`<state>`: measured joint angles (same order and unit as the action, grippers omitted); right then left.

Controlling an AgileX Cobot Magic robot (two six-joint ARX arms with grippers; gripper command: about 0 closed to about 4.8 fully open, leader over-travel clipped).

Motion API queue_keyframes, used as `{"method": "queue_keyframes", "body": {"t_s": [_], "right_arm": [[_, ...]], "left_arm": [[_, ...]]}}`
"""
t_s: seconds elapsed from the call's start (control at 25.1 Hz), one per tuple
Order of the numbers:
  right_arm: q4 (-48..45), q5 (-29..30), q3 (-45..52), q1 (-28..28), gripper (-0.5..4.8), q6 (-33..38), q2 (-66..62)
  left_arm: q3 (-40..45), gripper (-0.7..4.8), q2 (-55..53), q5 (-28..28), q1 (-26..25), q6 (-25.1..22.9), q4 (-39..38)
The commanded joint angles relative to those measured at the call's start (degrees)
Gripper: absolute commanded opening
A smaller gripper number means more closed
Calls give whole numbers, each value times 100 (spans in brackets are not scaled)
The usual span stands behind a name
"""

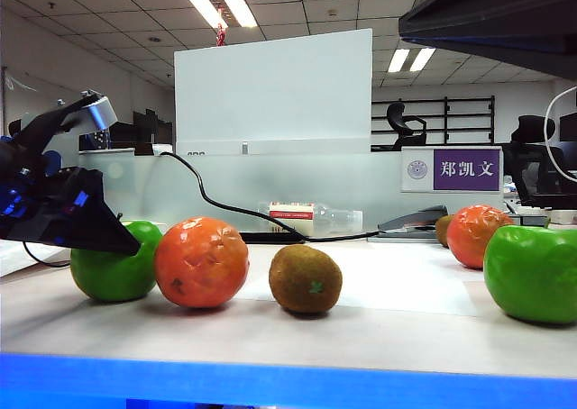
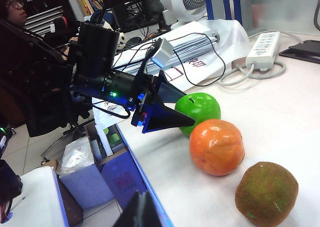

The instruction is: Put the same fruits together.

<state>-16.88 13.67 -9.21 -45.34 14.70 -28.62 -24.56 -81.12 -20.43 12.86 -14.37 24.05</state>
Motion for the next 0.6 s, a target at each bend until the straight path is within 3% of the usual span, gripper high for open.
{"method": "queue_keyframes", "body": {"t_s": [0.04,0.36,0.6], "right_arm": [[-96,-7,-39,-4,-6,-17,7],[-96,-52,-39,-4,-6,-15,9],[-94,-114,-39,-2,-6,-17,11]], "left_arm": [[22,-6,-44,116,0,-11,-155],[-444,-6,-22,20,2,179,-170],[-1163,-6,-22,-444,13,369,-417]]}}
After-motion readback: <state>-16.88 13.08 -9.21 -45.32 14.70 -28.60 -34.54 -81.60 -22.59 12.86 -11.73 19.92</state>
